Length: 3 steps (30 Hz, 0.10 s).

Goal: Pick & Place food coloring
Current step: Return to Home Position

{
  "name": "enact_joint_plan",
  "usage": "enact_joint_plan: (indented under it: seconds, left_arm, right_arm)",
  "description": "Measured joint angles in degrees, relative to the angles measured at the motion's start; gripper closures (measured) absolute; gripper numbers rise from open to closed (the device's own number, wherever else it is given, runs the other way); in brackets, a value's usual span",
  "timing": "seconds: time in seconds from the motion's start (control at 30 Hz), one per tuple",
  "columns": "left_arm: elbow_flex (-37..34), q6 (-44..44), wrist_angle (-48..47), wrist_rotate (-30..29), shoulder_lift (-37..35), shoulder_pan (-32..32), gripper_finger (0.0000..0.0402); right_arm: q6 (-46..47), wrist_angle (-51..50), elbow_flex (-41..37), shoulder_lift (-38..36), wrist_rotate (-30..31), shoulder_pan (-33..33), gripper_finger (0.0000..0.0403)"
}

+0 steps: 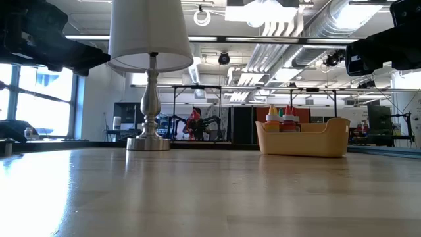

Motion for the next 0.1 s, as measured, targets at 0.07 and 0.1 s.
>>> enact_joint_plan:
  seconds: [0.07,0.1]
  left_arm:
    - [0.0,0.0,0.0,0.0,0.0,0.0,0.0257]
    - [0.0,0.0,0.0,0.0,0.0,0.0,0.0257]
  right_arm:
    - [0.0,0.0,0.0,0.0,0.0,0.0,0.0274]
    - [0.0,0.0,0.0,0.0,0.0,0.0,0.0274]
